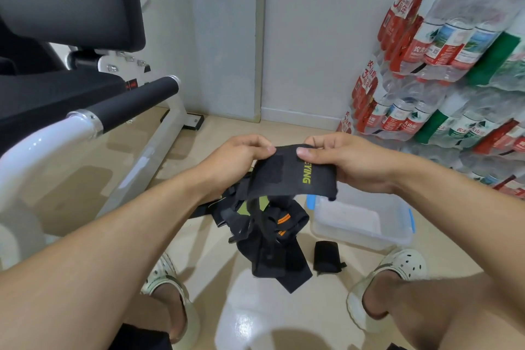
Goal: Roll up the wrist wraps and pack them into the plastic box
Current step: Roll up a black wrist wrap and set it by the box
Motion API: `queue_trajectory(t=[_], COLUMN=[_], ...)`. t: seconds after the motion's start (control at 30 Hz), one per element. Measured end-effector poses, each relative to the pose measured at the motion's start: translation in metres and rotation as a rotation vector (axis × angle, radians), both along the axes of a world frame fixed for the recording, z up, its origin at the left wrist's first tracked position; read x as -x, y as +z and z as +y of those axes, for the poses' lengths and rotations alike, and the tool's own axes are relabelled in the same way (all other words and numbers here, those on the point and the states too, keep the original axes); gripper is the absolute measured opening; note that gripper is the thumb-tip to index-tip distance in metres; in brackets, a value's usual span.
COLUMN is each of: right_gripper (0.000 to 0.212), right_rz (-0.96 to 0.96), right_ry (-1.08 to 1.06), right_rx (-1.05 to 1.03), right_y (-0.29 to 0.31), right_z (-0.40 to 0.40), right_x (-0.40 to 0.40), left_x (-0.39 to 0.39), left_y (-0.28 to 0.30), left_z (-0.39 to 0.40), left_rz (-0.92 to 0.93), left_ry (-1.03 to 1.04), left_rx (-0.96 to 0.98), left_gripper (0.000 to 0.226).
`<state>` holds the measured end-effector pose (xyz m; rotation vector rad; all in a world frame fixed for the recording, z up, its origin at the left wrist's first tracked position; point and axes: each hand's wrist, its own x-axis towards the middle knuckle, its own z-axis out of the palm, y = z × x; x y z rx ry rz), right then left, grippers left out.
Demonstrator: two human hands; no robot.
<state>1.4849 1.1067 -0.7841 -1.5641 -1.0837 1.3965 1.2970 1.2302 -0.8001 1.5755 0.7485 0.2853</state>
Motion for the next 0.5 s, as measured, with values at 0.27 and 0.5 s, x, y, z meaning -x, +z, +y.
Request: queue_trajectory(t=[0.27, 0.5], right_gripper=[0.015, 0.035], right_rz=[0.260, 0.239], right_ry=[-0.336, -0.277], right_rx=[0.022, -0.111], right_y=[-0.003, 0.008], right_z=[0.006, 0.005], right_x=[0.015, 0.016], left_x=[0.001, -0.005], left_y=[0.000, -0.007], left_z=[-0.006, -0.010], left_rz=[-0.104, -0.232], left_ry=[-0.074, -0.014], left_rx=[-0.063, -0.104], left_gripper=[0.057, 0.035])
